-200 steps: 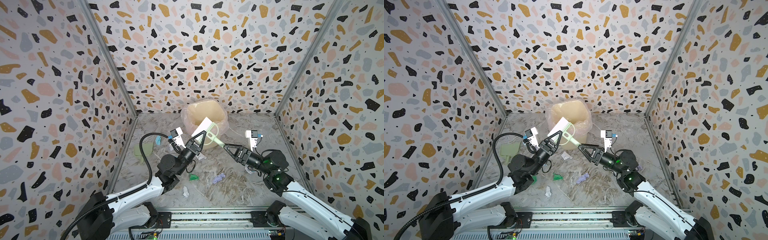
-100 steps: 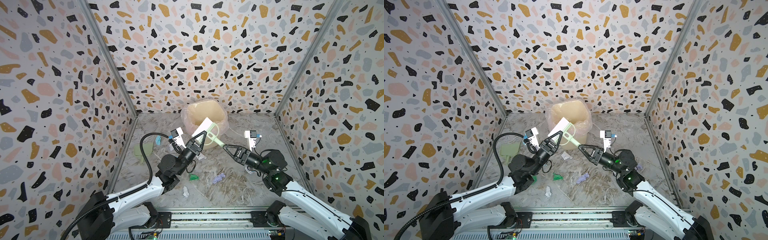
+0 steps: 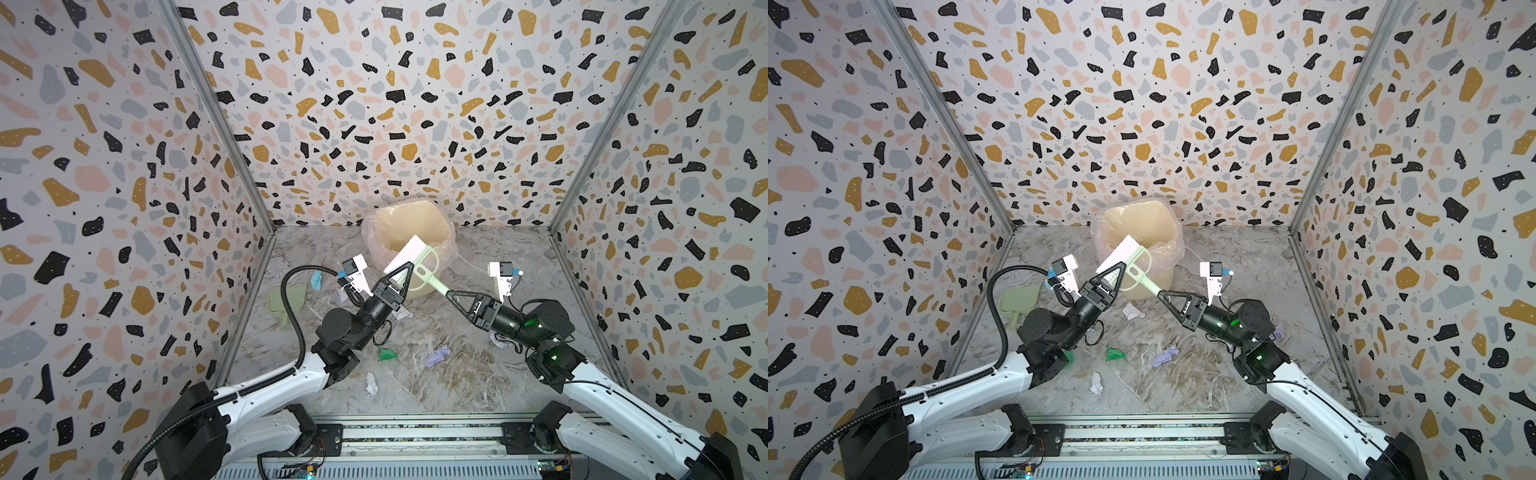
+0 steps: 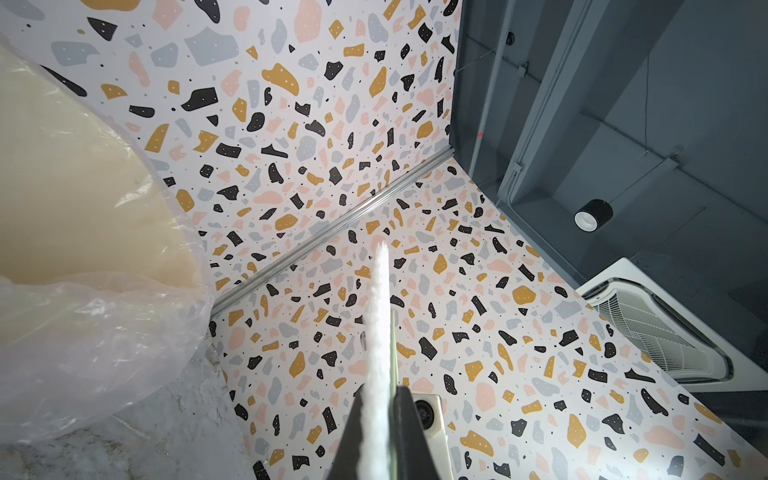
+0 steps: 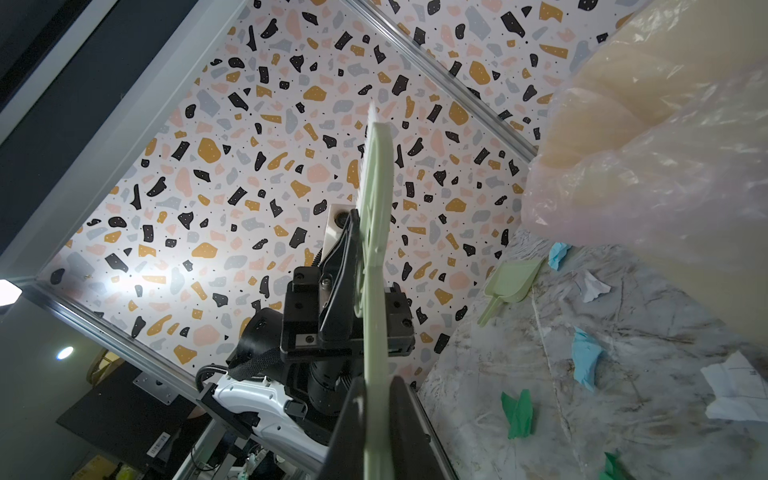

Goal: Sweep away the paper scraps from the table

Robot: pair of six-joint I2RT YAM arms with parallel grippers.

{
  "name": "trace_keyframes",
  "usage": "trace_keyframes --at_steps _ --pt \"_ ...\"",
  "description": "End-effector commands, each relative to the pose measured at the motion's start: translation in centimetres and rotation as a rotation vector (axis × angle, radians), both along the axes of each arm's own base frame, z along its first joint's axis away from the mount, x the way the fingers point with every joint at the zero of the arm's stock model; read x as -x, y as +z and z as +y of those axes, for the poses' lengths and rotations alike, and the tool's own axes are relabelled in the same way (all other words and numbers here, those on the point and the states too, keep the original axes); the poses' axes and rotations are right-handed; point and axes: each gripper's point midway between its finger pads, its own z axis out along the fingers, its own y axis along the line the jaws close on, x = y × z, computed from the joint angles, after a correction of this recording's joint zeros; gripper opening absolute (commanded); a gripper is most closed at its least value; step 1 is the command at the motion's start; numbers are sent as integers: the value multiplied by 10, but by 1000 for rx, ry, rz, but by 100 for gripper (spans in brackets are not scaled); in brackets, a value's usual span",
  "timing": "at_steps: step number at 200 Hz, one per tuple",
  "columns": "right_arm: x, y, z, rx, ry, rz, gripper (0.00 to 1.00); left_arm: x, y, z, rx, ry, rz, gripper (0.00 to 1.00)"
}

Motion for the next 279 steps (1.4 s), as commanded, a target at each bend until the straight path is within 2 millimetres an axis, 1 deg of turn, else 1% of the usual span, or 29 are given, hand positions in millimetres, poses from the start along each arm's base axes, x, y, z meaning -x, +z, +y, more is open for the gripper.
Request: trace_keyframes --at_steps 1,40,44,52,58,83,94,113,120,138,143,145,148,162,168,171,177,190,202,218,224,239,258,279 --pt "3 7 -3 -7 -2 -29 0 5 14 2 31 -4 -43 0" --pt "0 3 -4 27 -13 -18 0 3 9 3 9 12 -25 1" --pt "0 3 -5 31 -18 -14 0 2 9 4 5 16 -24 7" --pt "-2 1 -7 43 -31 -9 0 2 9 5 -3 25 -21 25" --pt "-4 2 -9 49 -39 -11 0 2 8 6 -10 31 -18 36" --pt "-9 3 -20 75 -75 -4 0 2 4 14 -51 68 4 71" --pt "-11 3 -24 89 -81 -2 0 1 0 19 -76 91 21 82" --pt "-11 5 -32 125 -99 -2 0 3 -4 33 -137 147 52 90" --pt "-11 5 -35 145 -105 2 0 3 -5 41 -168 180 72 93" --pt "-8 6 -42 198 -117 3 0 2 -17 64 -300 281 154 97" --pt "-7 6 -44 214 -121 5 0 2 -15 72 -322 314 168 97" --pt "-6 7 -45 222 -123 1 0 2 -23 75 -361 326 191 98" --pt "-6 6 -46 234 -126 6 0 2 -25 80 -389 343 208 98" --pt "-2 4 -53 283 -141 16 0 4 -38 109 -506 448 297 99" --pt "-1 5 -57 300 -149 11 0 4 -42 124 -547 507 334 99" --pt "-1 2 -59 320 -156 21 0 5 -47 132 -580 537 361 99" --pt "1 2 -63 340 -162 18 0 6 -55 148 -626 591 406 100" --pt "3 1 -71 377 -183 24 0 8 -65 179 -696 696 481 100" --pt "5 3 -79 403 -202 27 0 7 -79 202 -753 754 553 100" --pt "7 6 -89 433 -229 29 0 0 -100 226 -837 788 642 100" --pt "7 7 -92 447 -241 30 0 -3 -109 234 -899 794 667 100" --pt "5 8 -104 479 -287 41 0 -10 -129 255 -989 807 748 100" --pt "1 3 -118 518 -346 76 0 -22 -156 275 -1086 789 838 100" --pt "-6 -6 -129 540 -394 121 0 -30 -183 304 -1197 808 941 100"
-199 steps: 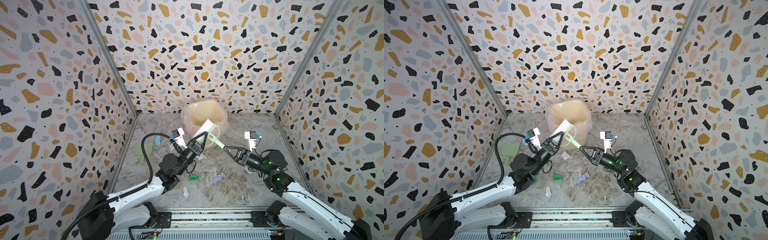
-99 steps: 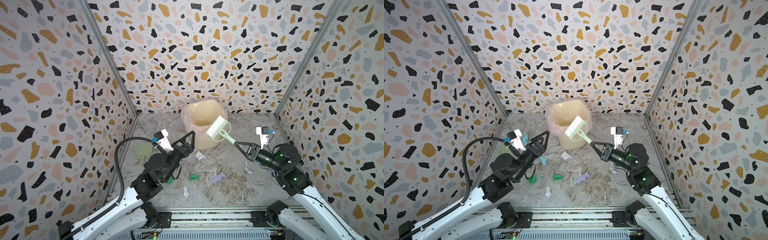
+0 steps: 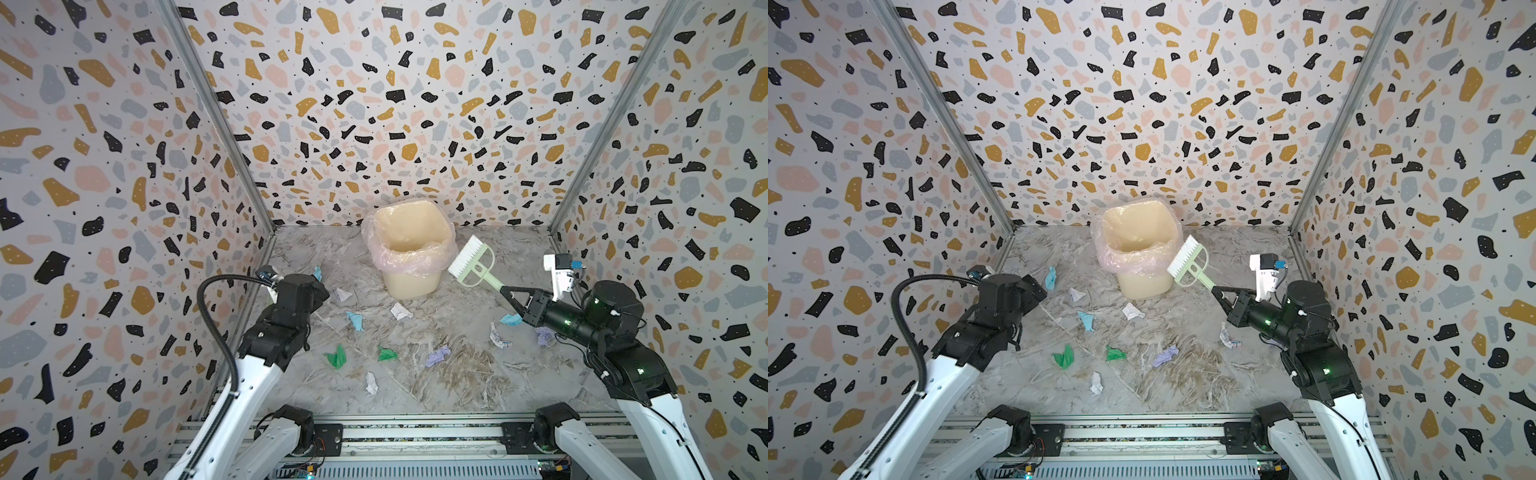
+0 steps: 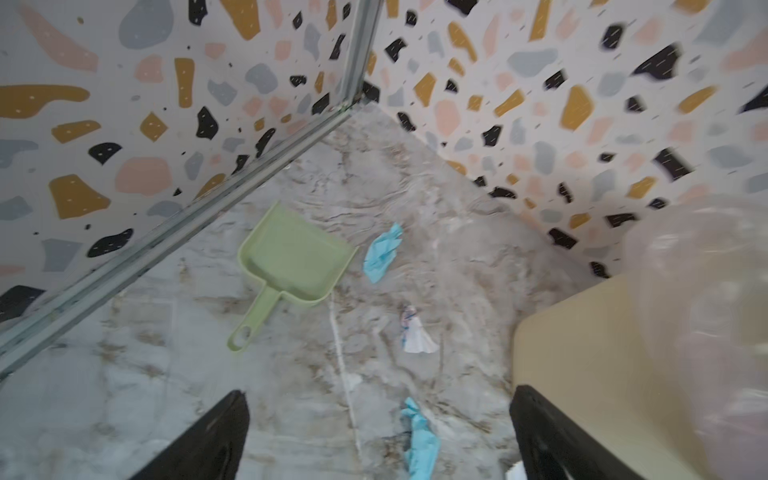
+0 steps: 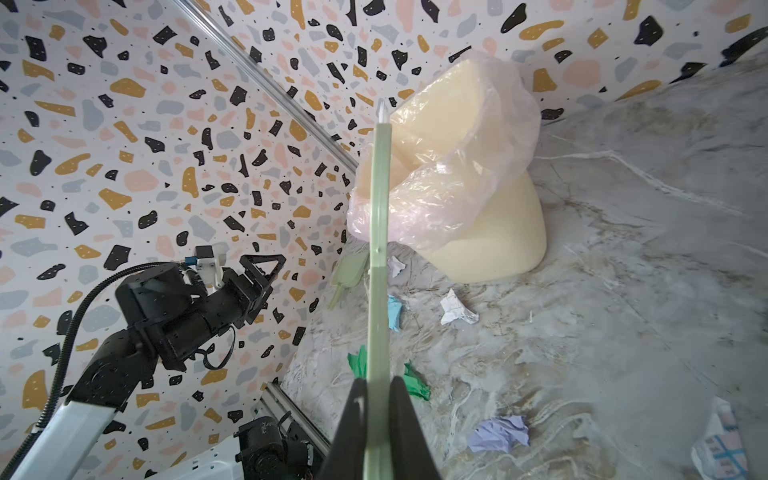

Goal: Sweep away the paper scraps from the table
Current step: 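Move the left gripper over the green dustpan handle while the right holds the brush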

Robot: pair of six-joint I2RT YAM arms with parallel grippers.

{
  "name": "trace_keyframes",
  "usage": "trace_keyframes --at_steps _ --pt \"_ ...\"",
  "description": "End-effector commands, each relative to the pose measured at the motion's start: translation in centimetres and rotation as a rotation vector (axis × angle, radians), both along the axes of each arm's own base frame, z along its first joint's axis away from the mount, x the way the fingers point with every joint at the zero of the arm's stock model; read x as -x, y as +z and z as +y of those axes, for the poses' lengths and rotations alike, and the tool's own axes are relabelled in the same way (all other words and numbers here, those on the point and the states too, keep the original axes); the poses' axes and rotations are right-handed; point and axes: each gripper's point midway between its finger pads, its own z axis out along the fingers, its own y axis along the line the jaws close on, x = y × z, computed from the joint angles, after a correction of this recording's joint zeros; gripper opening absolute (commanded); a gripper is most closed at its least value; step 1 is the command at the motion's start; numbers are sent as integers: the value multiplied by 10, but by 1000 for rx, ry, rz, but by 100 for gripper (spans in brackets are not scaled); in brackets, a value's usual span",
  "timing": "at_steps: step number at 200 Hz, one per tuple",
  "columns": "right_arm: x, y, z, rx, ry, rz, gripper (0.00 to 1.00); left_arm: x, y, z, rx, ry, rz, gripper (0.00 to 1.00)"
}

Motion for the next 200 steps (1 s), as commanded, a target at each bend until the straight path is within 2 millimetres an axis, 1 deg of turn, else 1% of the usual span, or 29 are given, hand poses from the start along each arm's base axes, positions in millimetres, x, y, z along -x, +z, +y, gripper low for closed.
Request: trace_keyframes --at_steps 1,25,43,60,81,102,140,169,185,200 --pt "1 -11 -14 59 -52 40 0 2 -36 19 -105 -50 188 100" --pt "-5 -16 -25 81 -103 62 0 -1 -59 48 -135 5 283 100" --pt "-11 -18 -33 102 -131 68 0 -2 -78 66 -108 49 310 100" --pt "-17 -20 -41 116 -151 77 0 -4 -98 77 -80 72 341 100" --pt "-22 -24 -50 108 -169 89 0 -5 -125 86 -71 80 411 100" --pt "-26 -28 -54 91 -175 90 0 -8 -148 90 -47 65 468 100" --pt "-28 -30 -54 81 -177 88 0 -21 -175 94 -41 24 517 98" --pt "-29 -30 -57 80 -186 96 0 -24 -191 94 -41 -1 575 96" --pt "-29 -30 -58 80 -190 98 0 -24 -198 89 -15 -20 584 94" --pt "-30 -30 -58 80 -190 101 0 -25 -201 84 15 -34 575 93"
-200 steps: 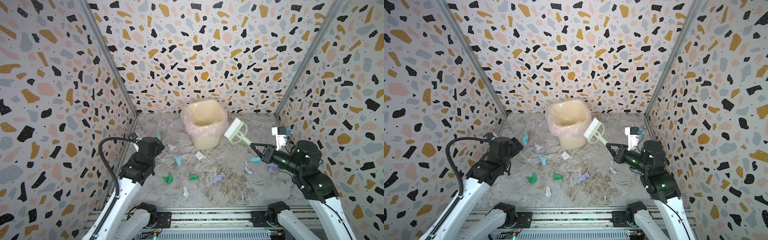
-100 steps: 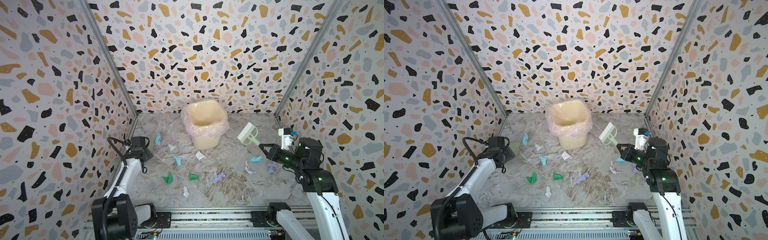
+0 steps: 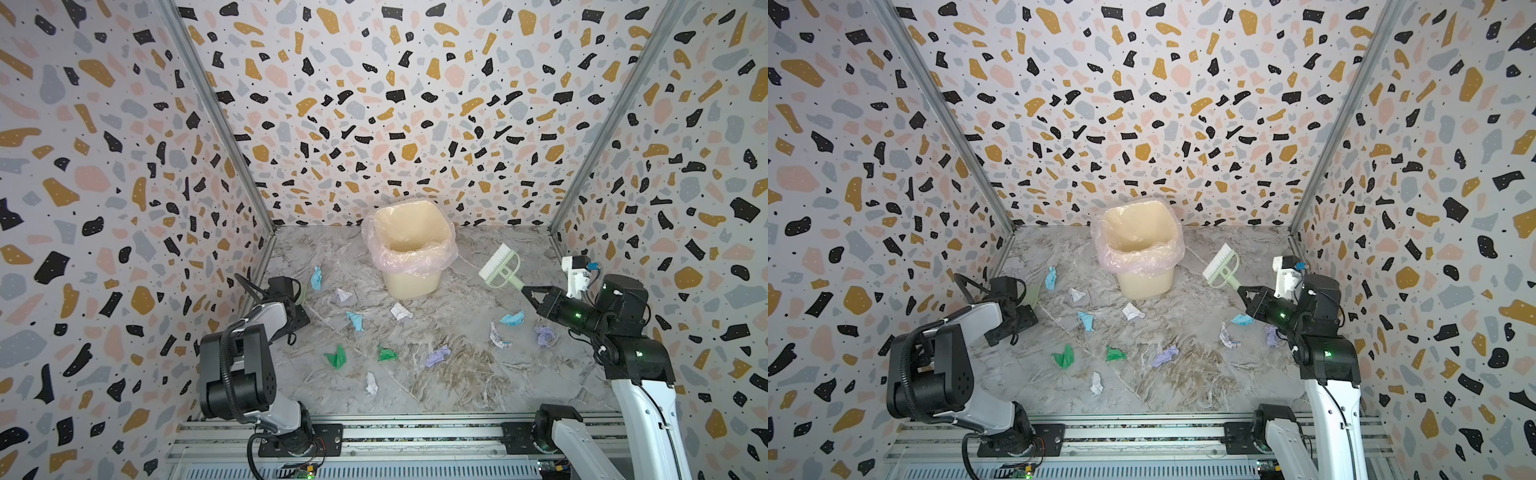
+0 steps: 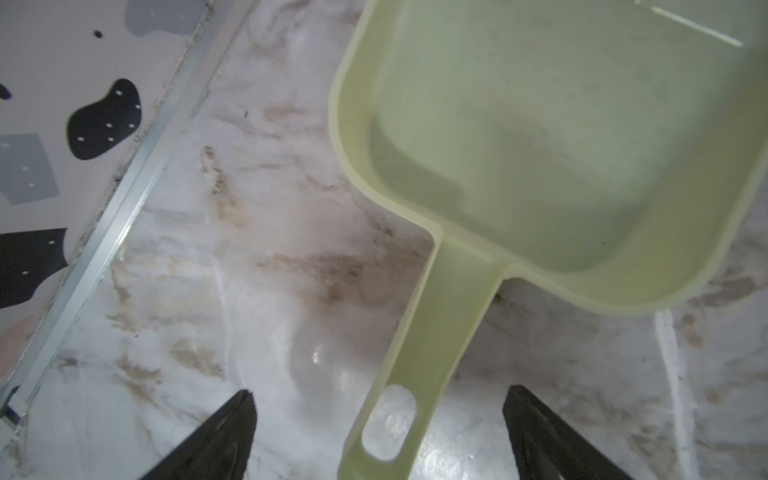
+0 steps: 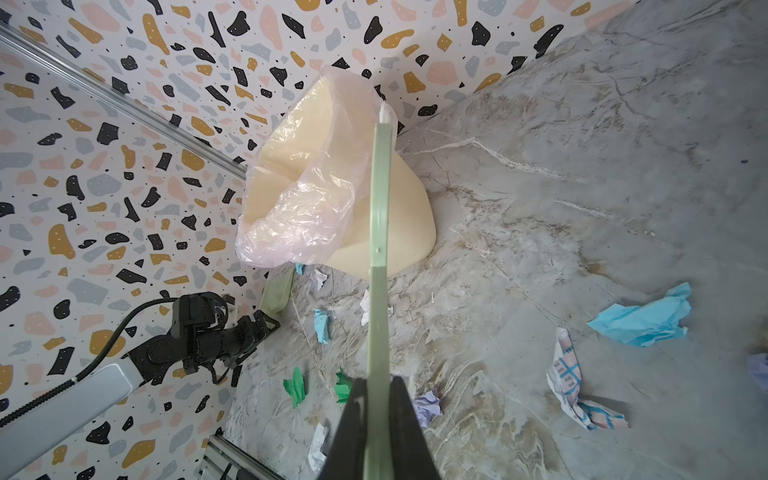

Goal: Sweep away the paper scraps from the table
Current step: 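Move the left gripper over the green dustpan handle while the right holds the brush, then lower the left gripper onto the dustpan handle and close it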

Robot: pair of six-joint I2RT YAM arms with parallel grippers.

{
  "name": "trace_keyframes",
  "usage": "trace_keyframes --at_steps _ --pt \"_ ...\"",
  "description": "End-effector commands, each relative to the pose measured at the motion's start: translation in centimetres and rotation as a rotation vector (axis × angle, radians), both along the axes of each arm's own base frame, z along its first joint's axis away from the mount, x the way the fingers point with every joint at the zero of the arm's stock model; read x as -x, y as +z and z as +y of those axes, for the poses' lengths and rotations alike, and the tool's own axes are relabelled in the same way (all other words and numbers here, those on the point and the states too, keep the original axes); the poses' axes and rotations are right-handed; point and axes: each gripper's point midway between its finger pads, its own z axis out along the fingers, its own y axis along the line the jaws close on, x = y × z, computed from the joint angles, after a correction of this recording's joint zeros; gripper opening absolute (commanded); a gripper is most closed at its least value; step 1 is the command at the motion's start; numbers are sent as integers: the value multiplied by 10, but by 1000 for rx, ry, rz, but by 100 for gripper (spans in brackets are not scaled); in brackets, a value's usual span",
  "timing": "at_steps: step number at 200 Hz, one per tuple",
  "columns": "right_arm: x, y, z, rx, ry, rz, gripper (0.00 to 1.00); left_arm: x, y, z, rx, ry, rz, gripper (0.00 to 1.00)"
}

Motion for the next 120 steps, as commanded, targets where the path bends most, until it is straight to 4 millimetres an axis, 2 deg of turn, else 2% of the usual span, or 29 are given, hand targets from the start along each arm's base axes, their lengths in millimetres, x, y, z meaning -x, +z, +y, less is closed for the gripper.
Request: trace_keyframes --at_steps 1,120 --pt "-1 7 1 7 14 -35 0 -13 5 -6 39 -30 -47 93" --pt "-7 2 1 -9 17 -15 0 -25 18 -36 180 -94 -148 84"
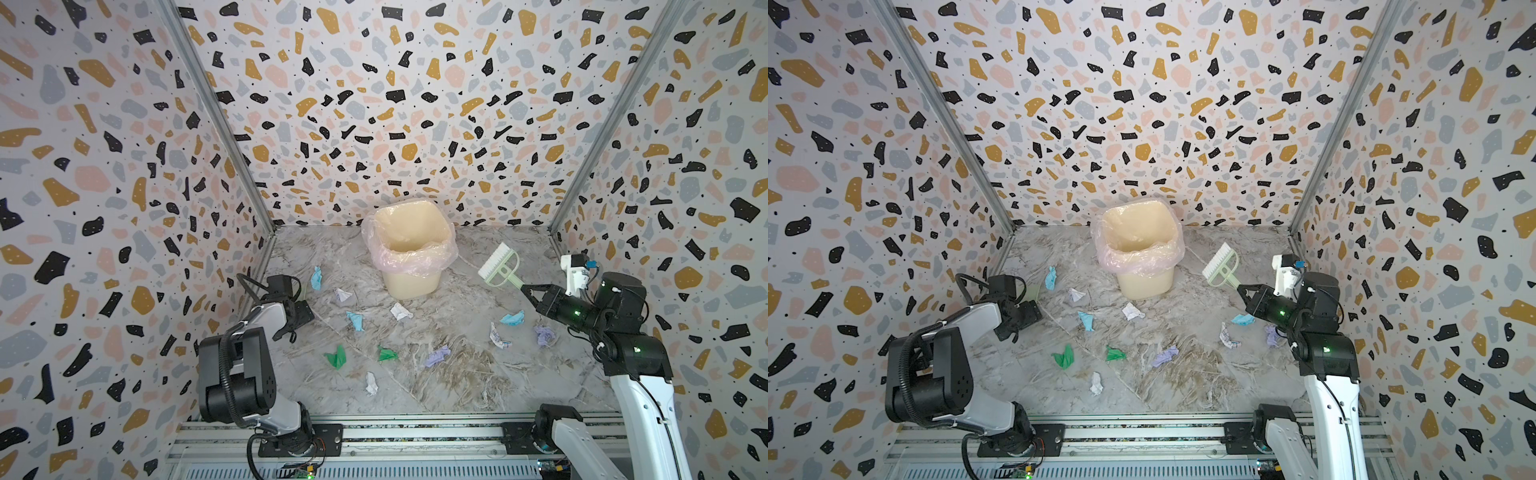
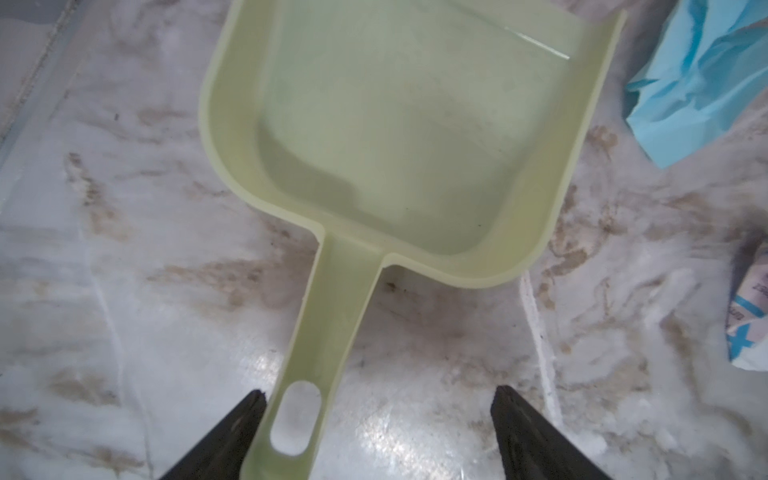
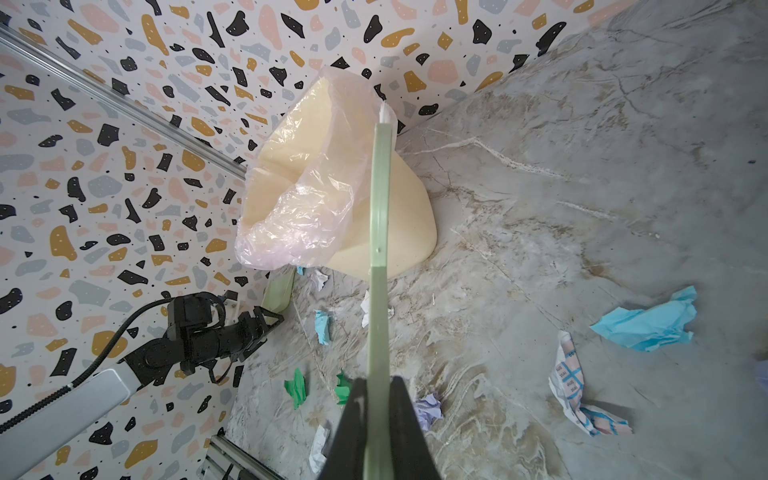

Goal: Sweep away the paper scraps from the table
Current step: 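Lower the left gripper onto the dustpan handle and close it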

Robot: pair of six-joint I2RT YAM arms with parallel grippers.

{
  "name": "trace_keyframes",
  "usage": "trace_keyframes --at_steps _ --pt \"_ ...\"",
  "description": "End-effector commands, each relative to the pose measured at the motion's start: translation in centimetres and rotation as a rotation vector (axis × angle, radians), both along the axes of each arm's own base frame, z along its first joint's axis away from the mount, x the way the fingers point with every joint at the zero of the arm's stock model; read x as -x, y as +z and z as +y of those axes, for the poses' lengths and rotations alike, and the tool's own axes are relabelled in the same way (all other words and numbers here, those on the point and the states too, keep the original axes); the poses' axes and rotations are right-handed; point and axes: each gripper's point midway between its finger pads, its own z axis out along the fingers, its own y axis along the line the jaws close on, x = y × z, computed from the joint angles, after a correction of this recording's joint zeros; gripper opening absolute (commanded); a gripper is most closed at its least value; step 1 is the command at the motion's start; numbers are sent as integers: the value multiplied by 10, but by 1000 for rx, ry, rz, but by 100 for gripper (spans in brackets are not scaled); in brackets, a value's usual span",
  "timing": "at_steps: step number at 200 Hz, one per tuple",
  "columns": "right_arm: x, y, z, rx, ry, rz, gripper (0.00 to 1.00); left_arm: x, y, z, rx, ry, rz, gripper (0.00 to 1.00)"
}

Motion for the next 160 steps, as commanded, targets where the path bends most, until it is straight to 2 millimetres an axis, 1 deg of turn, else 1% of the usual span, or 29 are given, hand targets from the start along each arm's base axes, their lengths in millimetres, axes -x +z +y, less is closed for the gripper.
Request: trace_keyframes --at_steps 1,29,66,80,95,128,141,160 --pt "-2 3 1 -2 10 -20 0 -5 7 -9 39 -23 -43 83" --pt "-1 2 1 -5 14 -17 0 -8 8 -17 62 -36 -57 80" --pt "-2 -1 1 -7 13 -10 0 -19 11 -41 86 -99 -75 79" --pt "-2 -1 2 -9 16 -9 0 -20 12 -44 68 -118 -65 79" --pt "-2 -2 2 -10 19 -8 0 -16 15 -38 23 -108 -61 78" --pt "-2 -2 3 -12 26 -6 0 -3 28 -8 -138 -16 -77 73" --pt "-3 -4 4 -14 27 -5 0 -4 31 -4 -149 14 -107 70" --pt "-3 -4 4 -16 29 -6 0 -10 33 -4 -138 48 -165 66"
